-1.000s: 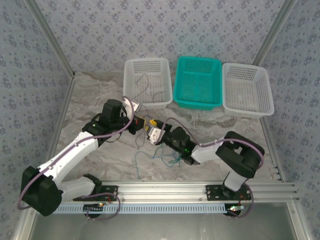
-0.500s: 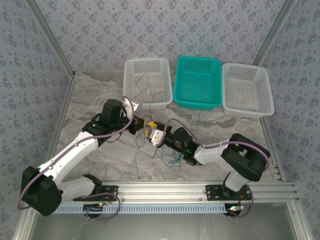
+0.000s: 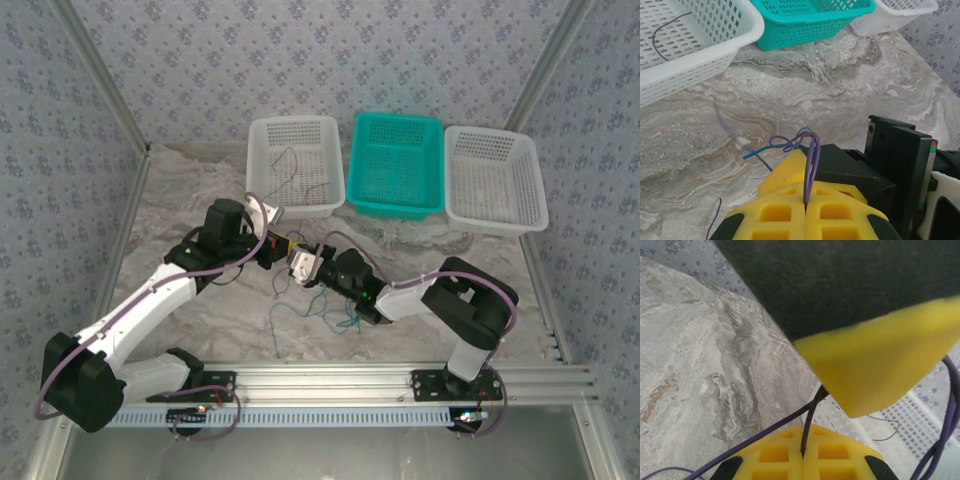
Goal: Untangle the cables
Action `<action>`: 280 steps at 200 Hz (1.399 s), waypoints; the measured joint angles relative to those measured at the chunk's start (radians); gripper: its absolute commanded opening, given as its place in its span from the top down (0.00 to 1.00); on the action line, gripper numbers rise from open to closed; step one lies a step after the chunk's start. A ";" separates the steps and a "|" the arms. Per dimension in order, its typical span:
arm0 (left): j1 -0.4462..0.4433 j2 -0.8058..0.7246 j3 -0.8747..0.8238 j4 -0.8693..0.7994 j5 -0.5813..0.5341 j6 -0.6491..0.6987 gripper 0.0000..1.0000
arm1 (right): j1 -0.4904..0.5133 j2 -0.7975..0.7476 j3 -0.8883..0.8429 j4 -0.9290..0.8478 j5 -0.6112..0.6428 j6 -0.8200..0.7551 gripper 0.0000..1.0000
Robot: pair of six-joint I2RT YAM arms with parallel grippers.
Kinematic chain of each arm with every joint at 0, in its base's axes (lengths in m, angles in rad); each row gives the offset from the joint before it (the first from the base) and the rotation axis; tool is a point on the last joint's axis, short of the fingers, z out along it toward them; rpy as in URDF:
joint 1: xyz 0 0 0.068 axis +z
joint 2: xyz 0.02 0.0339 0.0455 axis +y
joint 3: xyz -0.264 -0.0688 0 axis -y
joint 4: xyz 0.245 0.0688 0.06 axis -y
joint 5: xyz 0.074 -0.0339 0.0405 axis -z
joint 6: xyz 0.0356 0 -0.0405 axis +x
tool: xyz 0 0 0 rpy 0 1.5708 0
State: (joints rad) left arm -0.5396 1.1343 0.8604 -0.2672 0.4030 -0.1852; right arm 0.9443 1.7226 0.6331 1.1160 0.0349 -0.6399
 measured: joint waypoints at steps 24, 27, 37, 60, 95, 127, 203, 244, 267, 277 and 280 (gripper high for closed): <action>0.000 -0.027 -0.003 0.001 -0.007 -0.002 0.64 | -0.001 -0.008 -0.001 -0.006 -0.018 0.027 1.00; 0.000 -0.035 -0.006 0.005 -0.006 0.001 0.62 | -0.002 -0.011 -0.001 -0.010 -0.021 0.032 1.00; 0.000 -0.070 -0.020 0.017 -0.006 -0.008 0.60 | -0.005 -0.021 -0.005 -0.021 -0.028 0.052 1.00; 0.000 -0.202 -0.107 0.076 0.006 0.000 0.59 | -0.021 -0.055 -0.023 -0.044 -0.044 0.099 1.00; 0.000 -0.422 -0.286 0.148 0.019 0.005 0.58 | -0.042 -0.108 -0.037 -0.077 -0.065 0.158 1.00; -0.005 -0.521 -0.446 0.229 0.020 -0.025 0.52 | -0.053 -0.150 -0.038 -0.105 -0.079 0.205 1.00; -0.158 -0.283 -0.553 0.507 -0.091 -0.043 0.46 | -0.072 -0.193 -0.038 -0.168 -0.119 0.277 1.00; -0.195 -0.056 -0.519 0.650 -0.174 -0.021 0.47 | -0.072 -0.201 -0.038 -0.180 -0.129 0.297 1.00; -0.209 0.072 -0.462 0.713 -0.176 -0.020 0.81 | -0.072 -0.217 -0.038 -0.192 -0.129 0.304 1.00; -0.210 0.115 -0.438 0.734 -0.178 -0.024 1.00 | -0.072 -0.225 -0.040 -0.197 -0.129 0.304 1.00; -0.210 0.124 -0.432 0.737 -0.182 -0.031 1.00 | -0.072 -0.228 -0.040 -0.201 -0.128 0.304 1.00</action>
State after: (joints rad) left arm -0.7494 1.2583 0.4286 0.4702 0.2211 -0.2161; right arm 0.8726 1.4944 0.5930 0.9146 -0.0929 -0.3359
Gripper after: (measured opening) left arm 0.214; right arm 0.053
